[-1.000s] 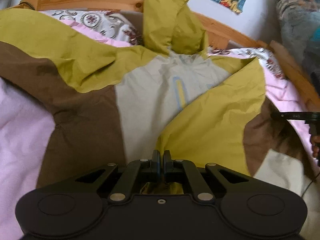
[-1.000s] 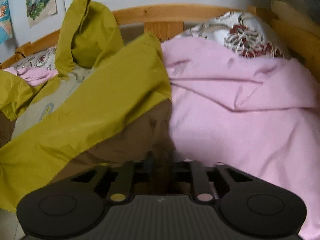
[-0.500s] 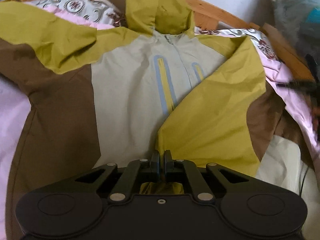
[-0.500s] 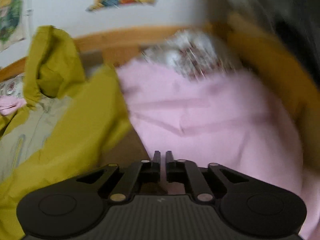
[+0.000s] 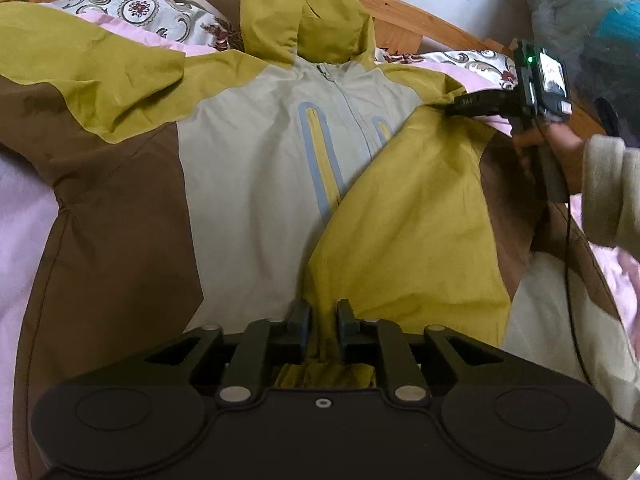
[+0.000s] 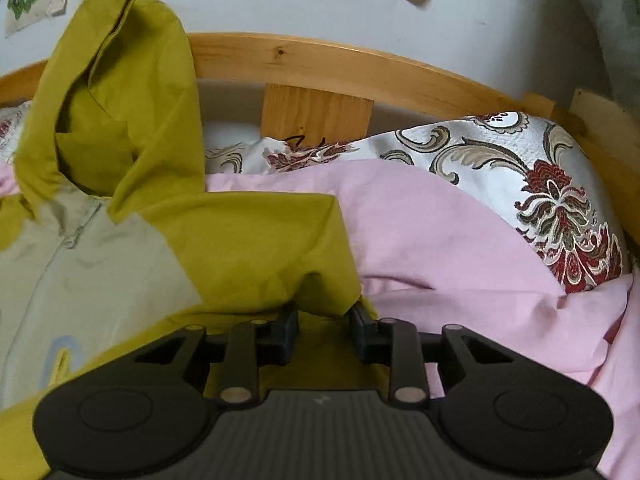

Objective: Fold large clothes
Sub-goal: 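Lay the sleeve across the jacket front and open the right gripper, then grasp the other olive sleeve cuff with the left gripper and lift it, then carry the sleeve across the jacket front with the left gripper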

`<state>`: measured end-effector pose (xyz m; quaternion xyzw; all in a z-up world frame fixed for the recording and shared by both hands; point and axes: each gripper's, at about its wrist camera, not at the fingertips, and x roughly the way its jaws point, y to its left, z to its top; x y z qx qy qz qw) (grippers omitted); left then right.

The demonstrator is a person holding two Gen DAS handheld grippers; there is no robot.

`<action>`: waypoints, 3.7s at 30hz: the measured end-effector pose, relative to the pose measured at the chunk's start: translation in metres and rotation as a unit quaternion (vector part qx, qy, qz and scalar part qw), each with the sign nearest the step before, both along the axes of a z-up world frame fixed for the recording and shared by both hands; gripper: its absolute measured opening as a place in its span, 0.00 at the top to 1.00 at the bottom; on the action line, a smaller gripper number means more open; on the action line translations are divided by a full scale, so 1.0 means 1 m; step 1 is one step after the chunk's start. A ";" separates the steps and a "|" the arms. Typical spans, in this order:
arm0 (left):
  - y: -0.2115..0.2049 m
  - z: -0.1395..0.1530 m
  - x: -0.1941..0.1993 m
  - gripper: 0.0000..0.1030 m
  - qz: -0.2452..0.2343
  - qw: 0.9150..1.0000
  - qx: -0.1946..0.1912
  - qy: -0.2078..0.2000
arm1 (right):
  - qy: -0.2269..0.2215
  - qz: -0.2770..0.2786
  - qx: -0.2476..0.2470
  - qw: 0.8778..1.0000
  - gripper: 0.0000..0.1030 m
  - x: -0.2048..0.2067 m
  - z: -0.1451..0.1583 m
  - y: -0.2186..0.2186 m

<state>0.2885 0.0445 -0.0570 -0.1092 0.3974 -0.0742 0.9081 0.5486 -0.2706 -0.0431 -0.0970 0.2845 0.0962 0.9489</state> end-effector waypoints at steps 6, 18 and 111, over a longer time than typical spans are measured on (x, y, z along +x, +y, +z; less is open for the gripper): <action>0.013 0.021 -0.007 0.36 0.038 0.999 -0.022 -0.020 | -0.018 0.017 0.068 0.997 0.39 -0.049 0.022 -0.034; 0.101 0.118 -0.023 0.03 0.169 0.977 0.087 -0.101 | -0.019 0.125 0.200 0.971 0.00 -0.223 0.051 -0.057; 0.141 0.113 -0.053 0.13 0.139 0.972 0.131 -0.135 | 0.070 0.052 0.374 0.923 0.00 -0.346 -0.049 -0.041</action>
